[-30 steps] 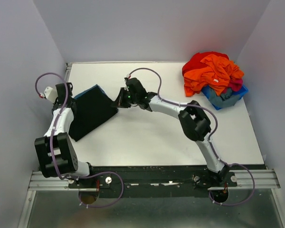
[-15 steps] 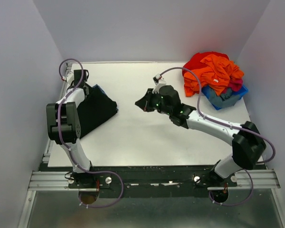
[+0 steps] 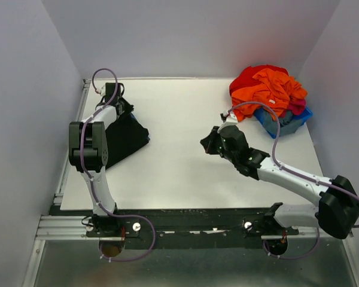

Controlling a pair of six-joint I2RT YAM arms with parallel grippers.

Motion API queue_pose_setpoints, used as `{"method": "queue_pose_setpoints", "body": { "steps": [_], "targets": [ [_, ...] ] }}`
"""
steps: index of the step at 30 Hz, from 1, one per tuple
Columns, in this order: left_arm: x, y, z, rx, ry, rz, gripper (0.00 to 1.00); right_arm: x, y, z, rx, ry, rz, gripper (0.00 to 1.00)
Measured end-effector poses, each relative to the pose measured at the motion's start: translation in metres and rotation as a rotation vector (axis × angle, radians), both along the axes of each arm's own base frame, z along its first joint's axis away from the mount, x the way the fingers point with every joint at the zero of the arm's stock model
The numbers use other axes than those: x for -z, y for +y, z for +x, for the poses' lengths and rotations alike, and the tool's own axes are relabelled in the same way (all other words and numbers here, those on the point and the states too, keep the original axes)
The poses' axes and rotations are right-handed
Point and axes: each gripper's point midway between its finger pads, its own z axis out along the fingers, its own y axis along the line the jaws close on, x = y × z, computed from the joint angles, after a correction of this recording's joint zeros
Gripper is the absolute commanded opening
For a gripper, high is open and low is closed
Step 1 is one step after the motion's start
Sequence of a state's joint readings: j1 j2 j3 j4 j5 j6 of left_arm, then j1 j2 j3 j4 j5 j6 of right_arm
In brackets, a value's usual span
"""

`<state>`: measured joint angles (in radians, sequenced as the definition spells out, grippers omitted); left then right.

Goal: Fold and stack the t-shirts
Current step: Put the neatly folded tshirt into the corner of the board with both arms

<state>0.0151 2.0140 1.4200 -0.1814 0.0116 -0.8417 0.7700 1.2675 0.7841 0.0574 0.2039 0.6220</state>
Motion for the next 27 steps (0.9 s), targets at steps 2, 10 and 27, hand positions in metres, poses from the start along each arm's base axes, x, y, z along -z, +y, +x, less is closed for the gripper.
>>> {"method": "queue_pose_setpoints", "body": {
  "steps": [2, 10, 27],
  "targets": [
    [-0.011, -0.014, 0.000, 0.035, -0.034, 0.004, 0.37, 0.003, -0.012, -0.003, 0.029, -0.006, -0.022, 0.31],
    [-0.078, -0.092, -0.067, 0.223, -0.244, -0.014, 0.49, -0.013, -0.070, -0.021, 0.130, -0.132, -0.089, 0.96],
    [-0.068, -0.179, -0.250, 0.583, -0.472, 0.122, 0.99, 0.044, -0.124, -0.029, 0.261, -0.087, -0.297, 1.00]
  ]
}}
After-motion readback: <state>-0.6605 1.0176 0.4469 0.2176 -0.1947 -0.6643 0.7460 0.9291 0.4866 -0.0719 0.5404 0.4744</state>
